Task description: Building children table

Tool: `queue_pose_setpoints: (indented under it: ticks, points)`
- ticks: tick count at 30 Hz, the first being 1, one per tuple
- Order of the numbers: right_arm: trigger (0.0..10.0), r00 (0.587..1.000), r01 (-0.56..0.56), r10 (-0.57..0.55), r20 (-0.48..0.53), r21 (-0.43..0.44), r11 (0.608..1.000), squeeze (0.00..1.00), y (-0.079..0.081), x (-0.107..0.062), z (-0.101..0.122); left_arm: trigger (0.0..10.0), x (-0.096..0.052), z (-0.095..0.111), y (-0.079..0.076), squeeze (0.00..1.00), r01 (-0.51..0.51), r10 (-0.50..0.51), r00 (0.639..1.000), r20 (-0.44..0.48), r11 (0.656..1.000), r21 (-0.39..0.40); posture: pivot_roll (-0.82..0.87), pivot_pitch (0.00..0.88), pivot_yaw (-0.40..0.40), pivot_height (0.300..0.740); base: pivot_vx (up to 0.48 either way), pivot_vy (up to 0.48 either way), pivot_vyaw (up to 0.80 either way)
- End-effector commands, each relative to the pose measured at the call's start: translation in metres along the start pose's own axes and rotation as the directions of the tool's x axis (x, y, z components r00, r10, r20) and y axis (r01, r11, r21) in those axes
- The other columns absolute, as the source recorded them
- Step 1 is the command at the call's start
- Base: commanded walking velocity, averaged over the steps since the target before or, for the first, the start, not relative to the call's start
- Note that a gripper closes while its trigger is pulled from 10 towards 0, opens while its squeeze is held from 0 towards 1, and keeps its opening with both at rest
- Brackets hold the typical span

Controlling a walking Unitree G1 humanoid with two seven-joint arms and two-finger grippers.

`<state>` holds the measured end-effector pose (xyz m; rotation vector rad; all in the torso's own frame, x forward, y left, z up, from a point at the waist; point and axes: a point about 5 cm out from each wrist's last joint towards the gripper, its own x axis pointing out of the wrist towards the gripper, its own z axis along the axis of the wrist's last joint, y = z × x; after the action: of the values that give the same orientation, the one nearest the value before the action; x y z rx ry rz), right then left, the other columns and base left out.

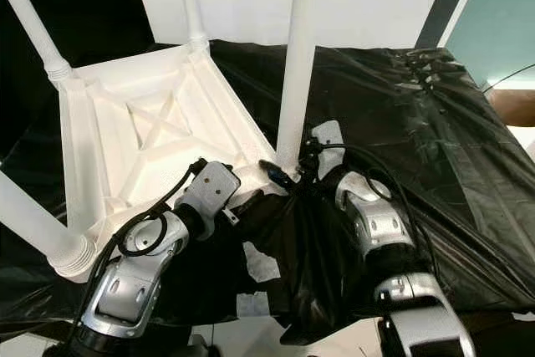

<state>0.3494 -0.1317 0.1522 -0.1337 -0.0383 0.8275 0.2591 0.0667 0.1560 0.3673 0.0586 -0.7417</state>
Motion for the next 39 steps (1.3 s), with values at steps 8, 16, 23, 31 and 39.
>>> queue_pose_setpoints:
  ticks: [8,16,23,31,39]
  points:
    - [0.0,0.995,-0.079,0.076,-0.064,-0.045,0.996,0.00,-0.004,0.006,-0.005,10.0,0.000,-0.011,-0.005,0.00,-0.053,0.053,0.999,-0.010,0.997,-0.049,0.15,0.024,-0.023,0.740,0.000,0.000,0.00]
    - [0.0,0.994,-0.027,0.026,-0.107,-0.008,1.000,0.00,-0.006,0.004,-0.016,10.0,-0.006,-0.013,0.004,0.00,-0.113,0.113,0.994,-0.007,0.992,-0.063,0.16,0.031,-0.043,0.740,0.000,0.000,0.00]
    - [10.0,0.984,0.131,-0.127,-0.122,0.018,0.991,0.00,-0.008,0.008,-0.021,10.0,-0.008,-0.014,0.007,0.00,-0.149,0.150,0.989,0.006,0.987,-0.058,0.16,0.041,-0.048,0.740,0.000,0.000,0.00]
    - [10.0,0.926,0.371,-0.361,-0.109,0.098,0.923,0.00,-0.003,0.011,-0.023,10.0,-0.011,-0.015,0.008,0.00,-0.178,0.179,0.984,0.026,0.983,-0.034,0.16,0.049,-0.045,0.740,0.000,0.000,0.00]
    - [10.0,0.804,0.595,-0.583,-0.120,0.143,0.791,0.00,0.014,0.012,-0.027,10.0,-0.013,-0.013,0.015,0.00,-0.191,0.192,0.981,0.031,0.981,-0.017,0.16,0.053,-0.038,0.740,0.000,0.000,0.00]
